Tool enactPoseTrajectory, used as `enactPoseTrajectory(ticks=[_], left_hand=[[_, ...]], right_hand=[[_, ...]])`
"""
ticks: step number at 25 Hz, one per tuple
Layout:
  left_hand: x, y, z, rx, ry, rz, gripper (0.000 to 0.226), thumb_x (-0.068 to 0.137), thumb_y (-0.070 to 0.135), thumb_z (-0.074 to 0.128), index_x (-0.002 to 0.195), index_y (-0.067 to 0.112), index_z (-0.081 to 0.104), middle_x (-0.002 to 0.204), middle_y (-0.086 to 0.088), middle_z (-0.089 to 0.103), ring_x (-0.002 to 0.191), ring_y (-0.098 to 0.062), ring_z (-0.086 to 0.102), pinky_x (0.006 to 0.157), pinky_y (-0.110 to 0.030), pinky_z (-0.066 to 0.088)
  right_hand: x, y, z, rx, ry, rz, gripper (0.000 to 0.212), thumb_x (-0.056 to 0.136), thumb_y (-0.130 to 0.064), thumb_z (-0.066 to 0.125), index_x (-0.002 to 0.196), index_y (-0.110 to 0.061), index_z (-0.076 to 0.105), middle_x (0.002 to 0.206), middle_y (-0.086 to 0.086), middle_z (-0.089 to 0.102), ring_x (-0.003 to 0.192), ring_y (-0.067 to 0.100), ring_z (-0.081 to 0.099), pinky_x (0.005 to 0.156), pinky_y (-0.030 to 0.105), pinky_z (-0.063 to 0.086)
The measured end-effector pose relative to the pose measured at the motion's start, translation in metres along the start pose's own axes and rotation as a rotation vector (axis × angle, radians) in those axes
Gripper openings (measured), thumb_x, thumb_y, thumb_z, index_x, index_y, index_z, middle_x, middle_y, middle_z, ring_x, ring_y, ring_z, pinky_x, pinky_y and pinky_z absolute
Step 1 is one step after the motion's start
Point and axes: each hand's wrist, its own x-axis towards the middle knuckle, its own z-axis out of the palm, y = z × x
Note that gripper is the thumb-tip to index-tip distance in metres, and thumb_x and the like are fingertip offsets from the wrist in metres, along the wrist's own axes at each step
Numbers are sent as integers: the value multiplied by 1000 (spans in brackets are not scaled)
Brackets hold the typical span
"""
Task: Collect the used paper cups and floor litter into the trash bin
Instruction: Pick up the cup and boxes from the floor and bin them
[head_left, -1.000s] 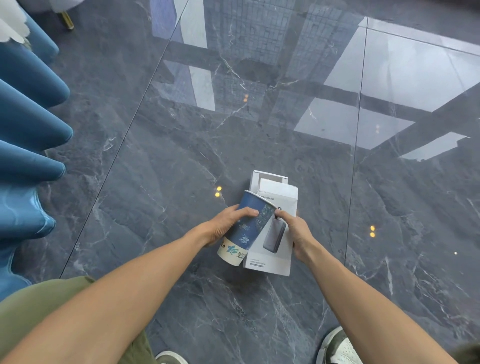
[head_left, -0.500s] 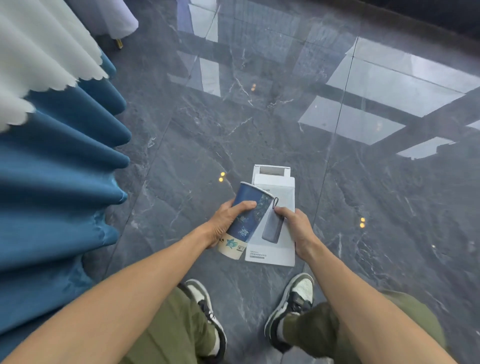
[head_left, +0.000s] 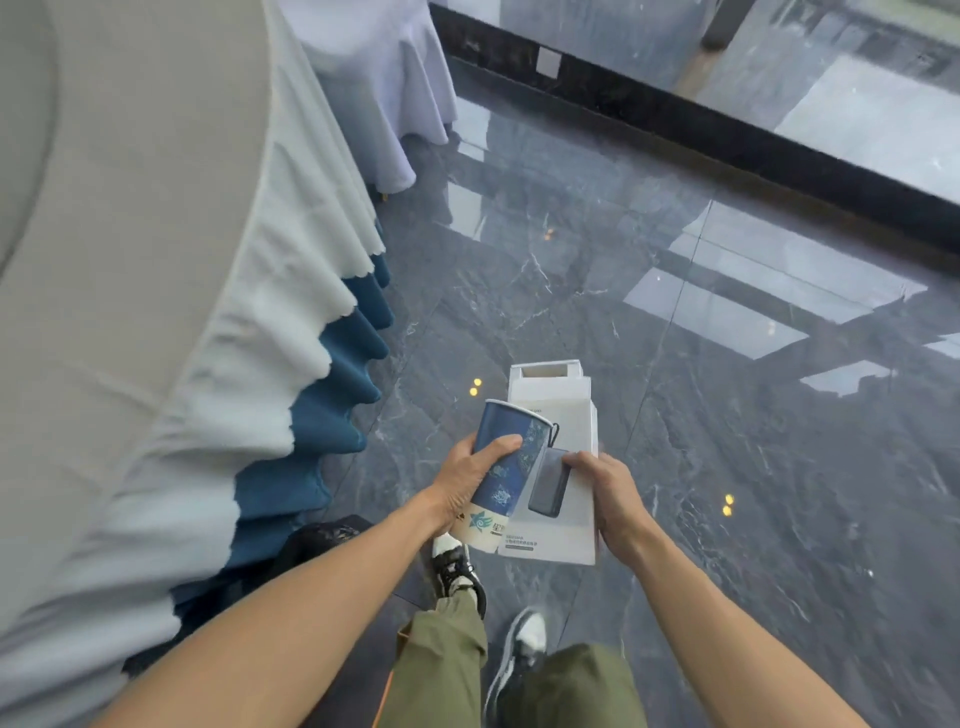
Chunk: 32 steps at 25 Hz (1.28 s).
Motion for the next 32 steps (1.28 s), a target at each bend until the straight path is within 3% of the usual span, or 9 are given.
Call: enactPoseTrajectory(ticks=[7,9,12,15,18,21,25,29,32], left_hand=[[-110,-36,-32,35,116,84,80,61,62,79,123,13,65,101,-7,78,84,-20,76,77,-33,62],[-138,-64,-45,64,183,77,78,61,66,79,122,18,65,106,-4,79,91,-21,77,84,-37,63],[-176,-106,-72,76,295,105,61,69,61,83,116,27,66,108,4,78,93,-12,77,78,-27,60],[-208,-144,-101,51,442,79,54,76,50,86,119,26,64,114,5,75,98,-9,73,78,-25,58],[-228,-180,-135,110,611,63,79,63,46,92,130,21,59,122,3,69,111,-14,67,91,-31,56],[-234,-206,-176,152,773,46,85,62,27,96,133,22,49,127,2,61,118,-19,59,97,-34,49],[-224,-241,-244,310,817,70,105,63,25,95,146,37,32,133,8,51,117,-13,49,98,-37,46],[-186,-273,-302,422,846,76,91,65,19,93,141,15,44,128,1,46,120,-20,51,95,-29,41],[-157,-300,-328,518,901,18,94,66,30,91,143,6,42,136,-12,51,128,-35,48,102,-42,46]], right_hand=[[-76,22,43,-168,-94,-74,24,83,-25,73,96,-5,71,88,16,77,75,26,71,76,43,56],[-91,41,55,-272,-139,-79,34,79,-32,74,97,-3,72,90,16,77,75,25,70,74,41,55],[-110,81,78,-365,-170,-93,51,72,-43,75,104,-3,72,98,18,78,77,23,73,71,40,58],[-130,114,101,-402,-201,-77,29,87,-31,73,97,-4,73,93,17,78,74,21,72,68,37,57],[-144,144,122,-418,-201,-36,17,93,-23,70,85,-8,72,81,8,74,70,19,68,64,33,52],[-141,173,136,-437,-192,3,23,92,-27,71,90,-4,70,84,8,73,73,20,67,65,33,52],[-129,217,157,-475,-131,46,26,90,-28,72,90,-3,70,90,16,77,74,23,71,68,38,56],[-113,267,183,-418,-19,105,59,75,-49,76,110,-2,67,101,15,78,91,32,77,72,44,60],[-114,305,199,-400,15,154,65,71,-52,74,111,-1,68,99,17,78,88,34,78,62,41,58]])
